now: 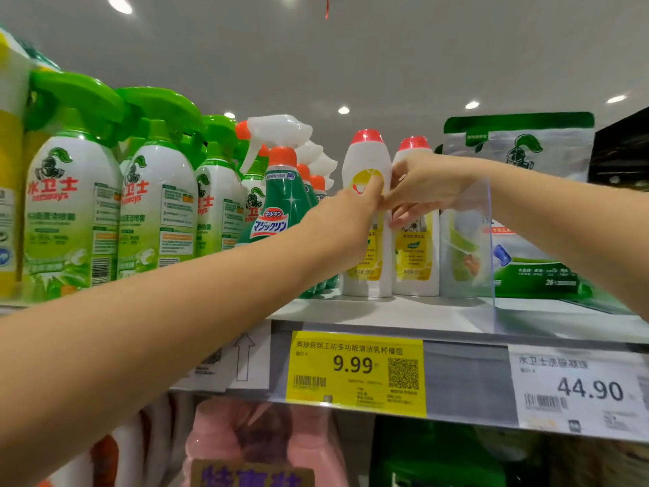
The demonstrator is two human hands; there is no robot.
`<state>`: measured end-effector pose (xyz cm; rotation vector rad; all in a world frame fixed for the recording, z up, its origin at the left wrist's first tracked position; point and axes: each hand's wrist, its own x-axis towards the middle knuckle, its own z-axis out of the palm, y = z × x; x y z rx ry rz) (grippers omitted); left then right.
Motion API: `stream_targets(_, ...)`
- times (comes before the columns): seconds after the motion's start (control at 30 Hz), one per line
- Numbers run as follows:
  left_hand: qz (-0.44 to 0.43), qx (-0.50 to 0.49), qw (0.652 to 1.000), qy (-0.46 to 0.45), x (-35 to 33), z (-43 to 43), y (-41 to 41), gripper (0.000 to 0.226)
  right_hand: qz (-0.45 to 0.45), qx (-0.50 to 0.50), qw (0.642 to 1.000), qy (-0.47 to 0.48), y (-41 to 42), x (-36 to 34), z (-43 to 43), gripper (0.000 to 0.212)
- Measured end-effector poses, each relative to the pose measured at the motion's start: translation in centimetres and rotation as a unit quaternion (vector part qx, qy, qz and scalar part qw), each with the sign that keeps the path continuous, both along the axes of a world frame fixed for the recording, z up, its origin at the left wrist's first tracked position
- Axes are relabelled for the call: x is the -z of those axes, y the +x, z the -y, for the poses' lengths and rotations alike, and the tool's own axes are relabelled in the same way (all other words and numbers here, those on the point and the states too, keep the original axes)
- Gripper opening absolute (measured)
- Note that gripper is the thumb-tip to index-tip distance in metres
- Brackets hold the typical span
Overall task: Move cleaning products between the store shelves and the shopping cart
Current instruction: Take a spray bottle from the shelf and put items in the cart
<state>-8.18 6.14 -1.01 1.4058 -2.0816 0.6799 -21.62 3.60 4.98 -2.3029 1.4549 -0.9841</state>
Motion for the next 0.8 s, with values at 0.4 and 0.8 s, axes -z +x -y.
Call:
stream_targets(0.4,0.106,0.006,0.990,0.095,0.2,0.4,-0.1,0.020,-0.030,0.041,0.996,-0.080,0.6,0.3,-0.6,0.043)
stream_targets(0.8,0.098,0.006,0.989,0.111,0.3,0.6,-0.5,0.015,-0.027,0.082,0.986,-0.146,0.0,0.3,-1.1,0.041)
